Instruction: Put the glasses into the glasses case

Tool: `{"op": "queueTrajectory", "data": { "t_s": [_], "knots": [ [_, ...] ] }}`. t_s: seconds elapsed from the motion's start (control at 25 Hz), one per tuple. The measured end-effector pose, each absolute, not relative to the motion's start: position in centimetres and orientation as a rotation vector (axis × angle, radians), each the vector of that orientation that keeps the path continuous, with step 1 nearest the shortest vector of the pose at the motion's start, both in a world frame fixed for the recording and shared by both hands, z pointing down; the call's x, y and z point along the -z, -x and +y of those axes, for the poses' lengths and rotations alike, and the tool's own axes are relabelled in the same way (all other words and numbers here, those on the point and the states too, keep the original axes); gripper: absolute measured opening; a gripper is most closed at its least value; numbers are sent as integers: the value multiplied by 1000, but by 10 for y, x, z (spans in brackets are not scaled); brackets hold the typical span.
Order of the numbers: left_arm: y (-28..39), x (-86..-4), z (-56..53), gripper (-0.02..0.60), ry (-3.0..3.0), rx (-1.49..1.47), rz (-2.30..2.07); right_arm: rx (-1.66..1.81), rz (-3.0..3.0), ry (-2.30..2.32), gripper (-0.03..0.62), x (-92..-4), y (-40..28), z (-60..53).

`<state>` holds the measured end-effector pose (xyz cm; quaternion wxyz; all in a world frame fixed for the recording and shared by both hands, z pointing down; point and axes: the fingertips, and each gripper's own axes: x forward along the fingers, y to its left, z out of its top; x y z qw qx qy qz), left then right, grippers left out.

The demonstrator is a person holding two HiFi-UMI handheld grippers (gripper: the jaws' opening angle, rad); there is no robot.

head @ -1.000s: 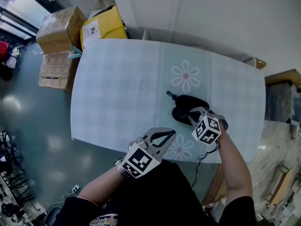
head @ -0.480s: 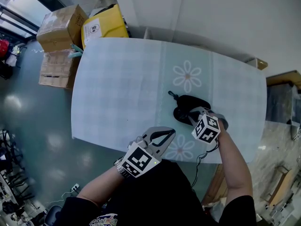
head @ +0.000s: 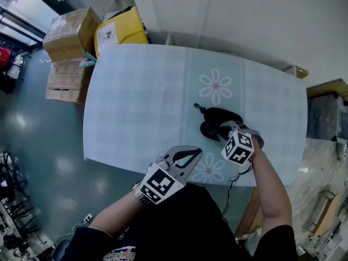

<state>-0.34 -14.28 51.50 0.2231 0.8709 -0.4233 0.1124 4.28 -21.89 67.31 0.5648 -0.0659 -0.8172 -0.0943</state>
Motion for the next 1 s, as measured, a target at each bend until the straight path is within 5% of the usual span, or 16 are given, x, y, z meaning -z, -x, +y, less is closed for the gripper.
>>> {"op": "queueTrajectory", "data": {
  "t_s": [0.52,0.68,1.0],
  "knots": [
    [-14,-489,-117,28,-2485,-309,-1182,268,-2127,-139,80,-599,-51,-213],
    [-20,-478,-107,28,-2512,-310,-1198,241,-2283,-336,28,-553,-58,-210],
    [-39,-447,-91,28,-2572,-291,-1234,45,-2629,-657,23,-440,-82,-183]
  ]
}}
